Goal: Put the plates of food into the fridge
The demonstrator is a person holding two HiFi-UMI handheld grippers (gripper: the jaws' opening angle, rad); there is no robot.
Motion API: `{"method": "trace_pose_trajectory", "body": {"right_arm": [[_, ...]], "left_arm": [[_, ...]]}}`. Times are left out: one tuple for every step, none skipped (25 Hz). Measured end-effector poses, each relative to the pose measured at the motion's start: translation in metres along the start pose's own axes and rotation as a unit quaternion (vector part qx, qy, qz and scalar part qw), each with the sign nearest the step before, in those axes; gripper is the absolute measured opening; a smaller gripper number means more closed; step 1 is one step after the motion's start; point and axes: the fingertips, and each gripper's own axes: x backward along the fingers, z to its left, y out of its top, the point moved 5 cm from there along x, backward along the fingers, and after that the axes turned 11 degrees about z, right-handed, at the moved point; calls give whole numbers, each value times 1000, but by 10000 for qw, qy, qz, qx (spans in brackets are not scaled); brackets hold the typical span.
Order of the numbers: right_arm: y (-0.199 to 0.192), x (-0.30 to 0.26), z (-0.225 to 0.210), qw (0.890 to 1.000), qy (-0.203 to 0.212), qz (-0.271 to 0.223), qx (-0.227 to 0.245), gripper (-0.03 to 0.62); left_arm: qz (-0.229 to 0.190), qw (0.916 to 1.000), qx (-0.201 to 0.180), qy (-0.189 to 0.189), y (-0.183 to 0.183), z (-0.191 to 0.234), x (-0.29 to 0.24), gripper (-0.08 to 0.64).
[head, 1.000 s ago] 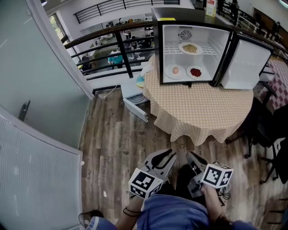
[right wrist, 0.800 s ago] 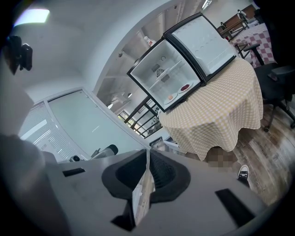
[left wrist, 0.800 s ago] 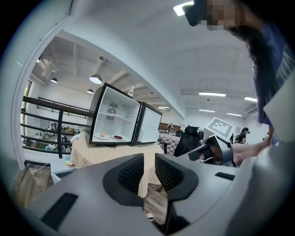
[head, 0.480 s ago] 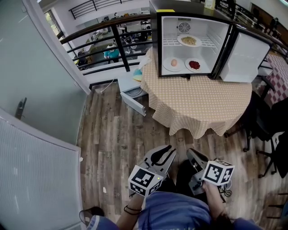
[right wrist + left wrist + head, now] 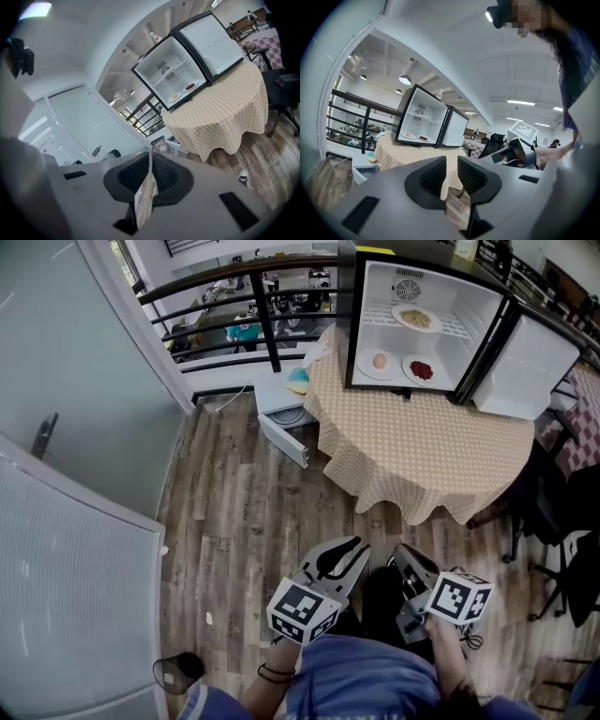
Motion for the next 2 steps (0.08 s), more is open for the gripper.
{"method": "trace_pose_trajectory", "body": {"right_arm": [[0, 0, 0, 10000, -15, 20, 4, 37], [-1, 0, 0, 10000, -28, 41, 7, 37]], "left_arm": [[-7, 10000, 21, 14, 0, 1, 0, 83], [-12, 10000, 40, 28, -1, 1, 0, 83]]}}
